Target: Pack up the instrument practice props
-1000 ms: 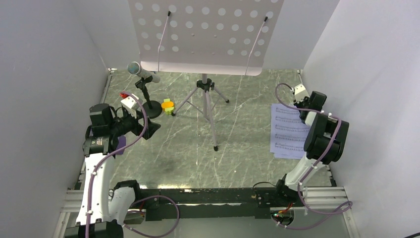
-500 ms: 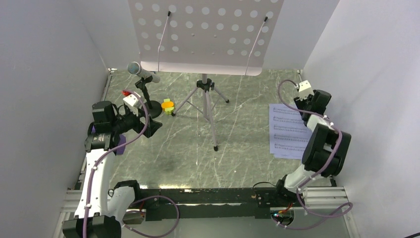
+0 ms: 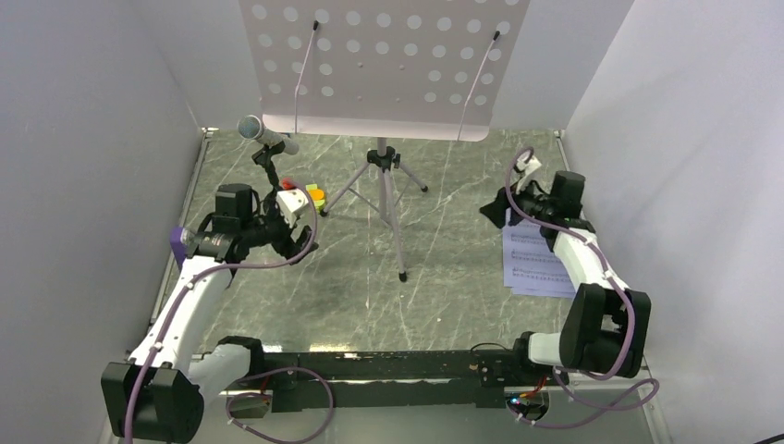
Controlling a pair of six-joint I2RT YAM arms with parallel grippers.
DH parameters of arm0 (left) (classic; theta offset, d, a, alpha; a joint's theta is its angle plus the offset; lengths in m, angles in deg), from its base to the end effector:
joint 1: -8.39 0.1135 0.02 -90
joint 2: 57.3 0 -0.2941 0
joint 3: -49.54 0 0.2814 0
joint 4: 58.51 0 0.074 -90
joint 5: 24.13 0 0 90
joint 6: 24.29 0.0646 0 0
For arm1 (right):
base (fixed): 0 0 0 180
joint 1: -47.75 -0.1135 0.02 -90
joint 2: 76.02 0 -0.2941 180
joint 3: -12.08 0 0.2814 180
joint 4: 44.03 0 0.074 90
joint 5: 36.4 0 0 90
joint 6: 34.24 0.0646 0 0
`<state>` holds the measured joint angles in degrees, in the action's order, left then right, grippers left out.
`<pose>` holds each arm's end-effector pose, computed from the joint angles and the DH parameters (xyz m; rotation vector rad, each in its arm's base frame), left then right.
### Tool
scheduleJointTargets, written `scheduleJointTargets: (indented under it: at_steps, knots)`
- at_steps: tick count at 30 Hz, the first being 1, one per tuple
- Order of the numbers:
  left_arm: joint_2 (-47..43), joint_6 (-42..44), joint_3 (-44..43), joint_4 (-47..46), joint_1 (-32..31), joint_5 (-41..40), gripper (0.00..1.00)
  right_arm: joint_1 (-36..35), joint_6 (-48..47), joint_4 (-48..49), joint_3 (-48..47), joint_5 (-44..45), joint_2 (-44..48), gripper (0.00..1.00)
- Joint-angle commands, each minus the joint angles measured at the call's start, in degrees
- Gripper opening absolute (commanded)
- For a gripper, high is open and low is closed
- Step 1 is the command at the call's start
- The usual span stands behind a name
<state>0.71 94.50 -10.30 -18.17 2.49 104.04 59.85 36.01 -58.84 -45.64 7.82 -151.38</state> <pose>0.2377 -0.0647 0.2942 0.9580 1.8951 -0.5099 0.3170 -0.0206 0.2489 -0.5771 1.9017 0.4943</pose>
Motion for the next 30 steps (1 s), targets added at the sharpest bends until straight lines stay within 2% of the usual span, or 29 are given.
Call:
scheduleJointTargets:
  at_steps: [1,3,5,7,9,11,13,14,15,21,24,27,30]
  knots:
    - [-1.6,9.4,-0.3,5.3,-2.0,-5.4,0.89,-5.0,11.8,-2.6,-2.8,-14.3,0.2,0.61]
    - [-4.1,11.4,-0.5,8.8,-2.0,-8.1,0.90,-6.7,18.3,-0.1,-4.0,-18.5,-1.5,0.61]
    - [-7.2,11.6,-1.0,11.7,-1.9,-9.5,0.91,-8.2,28.6,8.4,-4.6,-23.5,-4.1,0.61]
    - [-10.1,10.6,-2.1,14.4,-1.4,-7.5,0.91,-9.8,42.7,20.7,-5.0,-28.4,-7.8,0.60]
    - [-12.2,8.5,-3.1,15.7,-0.8,-4.8,0.92,-11.0,60.7,40.1,-4.5,-29.8,-11.9,0.59]
    - [-13.5,7.0,-5.0,16.2,-0.3,-3.0,0.92,-11.8,86.3,64.7,-3.8,-28.2,-17.3,0.59]
    - [-14.0,6.0,-7.8,16.8,0.2,-2.2,0.92,-14.0,105.8,83.6,-6.8,-25.1,-25.5,0.60]
    - [-14.1,6.0,-9.4,17.3,0.4,-2.1,0.91,-14.7,111.9,89.6,-8.5,-23.6,-27.4,0.61]
    - [-14.2,6.0,-11.1,17.7,0.6,-2.1,0.92,-15.4,113.7,91.3,-10.2,-22.9,-28.8,0.61]
    - [-14.6,3.5,-21.2,17.9,3.0,-2.3,0.93,-19.8,105.2,76.8,-14.7,-17.4,-26.1,0.58]
    - [-14.0,0.3,-23.7,15.7,4.7,0.1,0.93,-22.0,99.2,68.6,-15.9,-14.3,-24.3,0.55]
    - [-13.7,-2.4,-24.3,13.9,5.8,1.9,0.93,-23.8,88.5,55.9,-16.8,-9.9,-21.4,0.54]
    - [-13.7,-3.6,-24.8,12.8,5.8,2.6,0.93,-24.7,85.7,52.2,-17.2,-6.6,-20.7,0.53]
